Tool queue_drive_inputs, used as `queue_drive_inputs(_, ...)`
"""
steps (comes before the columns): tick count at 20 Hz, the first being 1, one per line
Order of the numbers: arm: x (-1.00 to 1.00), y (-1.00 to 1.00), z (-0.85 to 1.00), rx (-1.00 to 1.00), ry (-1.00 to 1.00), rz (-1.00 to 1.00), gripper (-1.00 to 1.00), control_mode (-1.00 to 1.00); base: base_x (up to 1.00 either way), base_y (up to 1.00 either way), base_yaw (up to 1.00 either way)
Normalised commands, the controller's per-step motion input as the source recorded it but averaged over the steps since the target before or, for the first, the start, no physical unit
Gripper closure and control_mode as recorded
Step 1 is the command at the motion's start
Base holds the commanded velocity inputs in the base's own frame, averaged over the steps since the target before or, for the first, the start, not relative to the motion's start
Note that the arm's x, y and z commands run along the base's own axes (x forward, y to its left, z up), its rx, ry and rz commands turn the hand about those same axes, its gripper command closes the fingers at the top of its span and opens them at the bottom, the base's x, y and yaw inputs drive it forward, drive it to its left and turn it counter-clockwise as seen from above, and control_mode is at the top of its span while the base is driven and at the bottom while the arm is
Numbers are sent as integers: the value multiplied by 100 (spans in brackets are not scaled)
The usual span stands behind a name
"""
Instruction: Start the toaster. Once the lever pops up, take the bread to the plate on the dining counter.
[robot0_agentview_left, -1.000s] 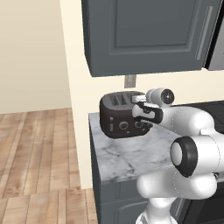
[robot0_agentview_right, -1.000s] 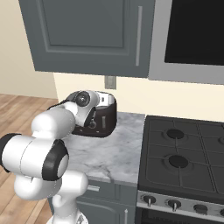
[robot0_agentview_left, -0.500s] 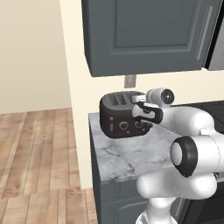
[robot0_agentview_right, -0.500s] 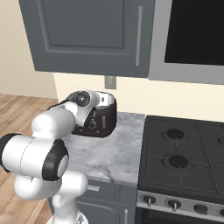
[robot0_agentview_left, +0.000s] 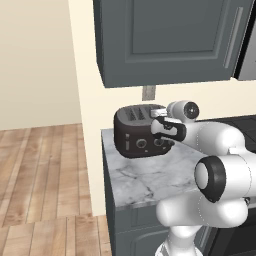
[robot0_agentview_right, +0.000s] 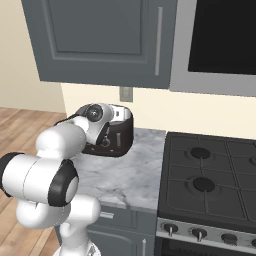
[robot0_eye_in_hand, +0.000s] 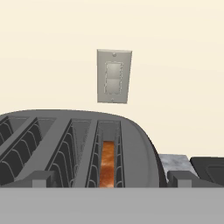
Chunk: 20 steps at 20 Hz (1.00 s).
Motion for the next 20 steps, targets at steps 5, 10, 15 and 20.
queue_drive_inputs(5, 0, 0, 0, 0, 0, 0, -100, -100, 0, 0, 0)
queue_drive_inputs(10, 0, 0, 0, 0, 0, 0, -100, -100, 0, 0, 0)
queue_drive_inputs(15, 0, 0, 0, 0, 0, 0, -100, -100, 0, 0, 0)
queue_drive_inputs(20, 0, 0, 0, 0, 0, 0, -100, -100, 0, 0, 0)
